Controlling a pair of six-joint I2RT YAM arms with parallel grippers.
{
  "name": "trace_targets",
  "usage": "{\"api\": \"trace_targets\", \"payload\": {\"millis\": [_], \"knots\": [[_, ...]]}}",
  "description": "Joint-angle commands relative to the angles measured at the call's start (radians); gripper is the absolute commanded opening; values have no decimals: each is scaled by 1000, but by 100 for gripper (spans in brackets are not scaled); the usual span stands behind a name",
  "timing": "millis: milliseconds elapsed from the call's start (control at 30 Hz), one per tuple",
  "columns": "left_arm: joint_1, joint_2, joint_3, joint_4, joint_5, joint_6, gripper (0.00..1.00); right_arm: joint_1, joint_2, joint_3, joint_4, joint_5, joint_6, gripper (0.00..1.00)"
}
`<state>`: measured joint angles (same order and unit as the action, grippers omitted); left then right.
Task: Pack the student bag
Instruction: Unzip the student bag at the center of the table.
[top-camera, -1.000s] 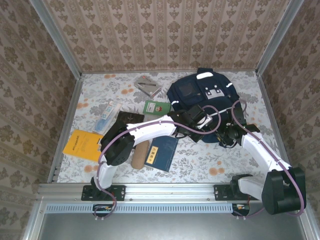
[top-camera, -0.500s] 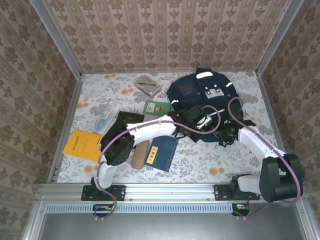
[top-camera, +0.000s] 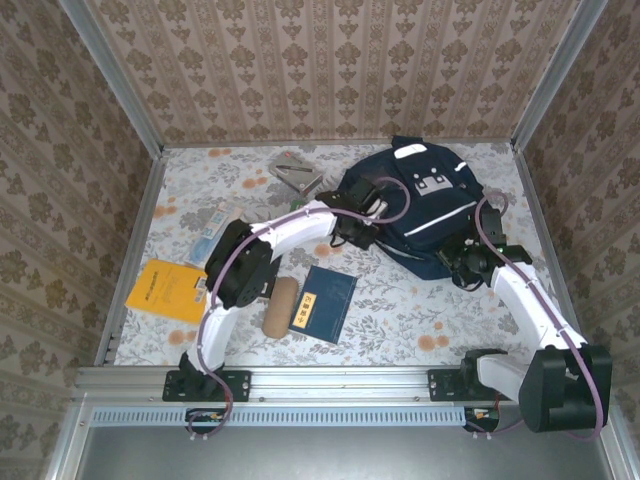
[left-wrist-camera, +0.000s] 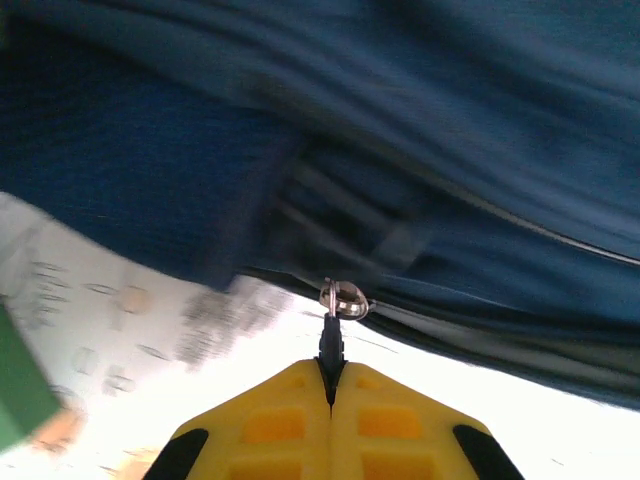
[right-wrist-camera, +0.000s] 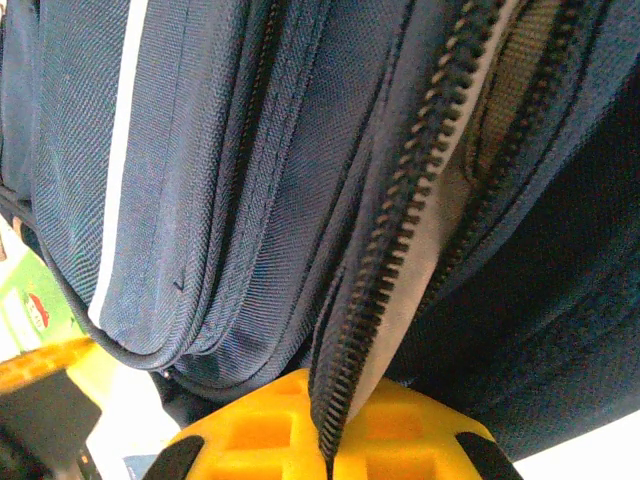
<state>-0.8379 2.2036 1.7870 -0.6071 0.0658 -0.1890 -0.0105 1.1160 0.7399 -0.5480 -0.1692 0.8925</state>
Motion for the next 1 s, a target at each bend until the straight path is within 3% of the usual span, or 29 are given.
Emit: {"api": "trace_targets", "payload": {"millis": [0, 233, 533, 733, 933, 967], "knots": [[62, 69, 92, -56, -99, 27, 0, -6, -35, 35, -52, -2, -34, 0], [101, 180, 297, -130, -106, 33, 0, 9, -27, 30, -19, -72, -24, 0], [103, 374, 680, -244, -87, 56, 0, 281, -43, 52, 74, -39, 62, 0], [109, 395, 720, -222, -98, 46, 0, 447, 105, 104, 226, -44, 113, 0], [131, 327, 708, -256, -128, 52, 0, 472, 301, 243, 263, -76, 60, 4], [140, 309, 702, -266, -127, 51, 6, 472, 328, 261, 272, -85, 54, 7]]}}
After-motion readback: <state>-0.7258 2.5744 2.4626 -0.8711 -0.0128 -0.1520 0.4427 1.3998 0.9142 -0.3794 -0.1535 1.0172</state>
